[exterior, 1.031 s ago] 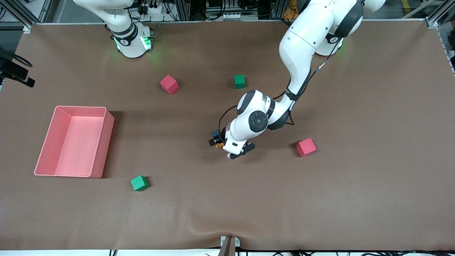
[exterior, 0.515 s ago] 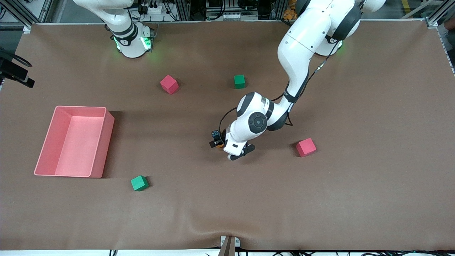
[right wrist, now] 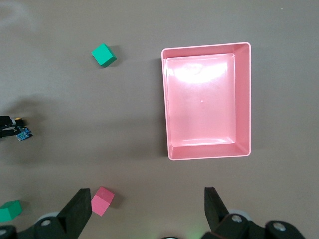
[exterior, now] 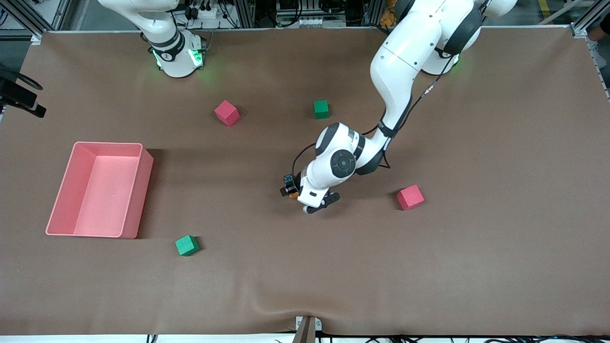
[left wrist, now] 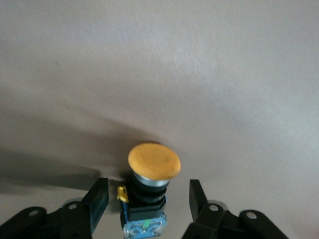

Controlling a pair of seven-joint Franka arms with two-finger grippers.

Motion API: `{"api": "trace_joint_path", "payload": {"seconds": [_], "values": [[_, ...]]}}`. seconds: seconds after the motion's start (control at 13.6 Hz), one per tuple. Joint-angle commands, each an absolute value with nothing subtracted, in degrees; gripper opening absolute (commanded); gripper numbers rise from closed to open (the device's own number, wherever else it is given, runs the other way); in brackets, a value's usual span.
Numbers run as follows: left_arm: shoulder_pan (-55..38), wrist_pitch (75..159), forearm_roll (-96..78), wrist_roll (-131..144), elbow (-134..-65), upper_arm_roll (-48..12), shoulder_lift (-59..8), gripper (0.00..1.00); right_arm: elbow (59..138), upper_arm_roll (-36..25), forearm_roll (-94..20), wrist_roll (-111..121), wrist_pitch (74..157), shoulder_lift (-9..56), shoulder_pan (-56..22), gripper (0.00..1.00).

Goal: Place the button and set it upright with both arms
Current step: 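Lower the left gripper and close it on the button's base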

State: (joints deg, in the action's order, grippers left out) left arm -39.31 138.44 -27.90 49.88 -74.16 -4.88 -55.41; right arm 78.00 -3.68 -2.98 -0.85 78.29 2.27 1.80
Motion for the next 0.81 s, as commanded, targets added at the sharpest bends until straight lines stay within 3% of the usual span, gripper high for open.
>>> {"api": "trace_joint_path", "payload": {"seconds": [0.0, 0.07, 0.22, 0.37, 0.74], "values": [[-40.5, 139.5, -28.7, 51.5, -72.2, -4.1, -56.9, 0.68, 78.3, -3.1, -3.9, -0.9, 78.6, 1.7, 2.9, 1.0], [-40.5, 139.5, -28.7, 51.4, -72.2, -4.1, -56.9, 0.56, 78.3, -3.1, -3.8, -0.9, 78.6, 1.7, 2.9, 1.0], [-40.3, 139.4, -28.7, 51.1, -72.2, -4.0, -56.9, 0.19, 78.3, -3.1, -3.8, -0.9, 78.6, 1.7, 2.9, 1.0], [-40.2, 139.2, -28.7, 51.1, -72.2, -4.0, -57.0, 0.0, 78.3, -3.1, -3.9, -0.9, 78.6, 1.7, 2.9, 1.0], [-40.0, 134.7, -28.4, 51.2, -72.2, -2.6, -54.8, 0.0, 78.3, -3.1, -3.9, -0.9, 78.6, 1.7, 2.9, 1.0]]}}
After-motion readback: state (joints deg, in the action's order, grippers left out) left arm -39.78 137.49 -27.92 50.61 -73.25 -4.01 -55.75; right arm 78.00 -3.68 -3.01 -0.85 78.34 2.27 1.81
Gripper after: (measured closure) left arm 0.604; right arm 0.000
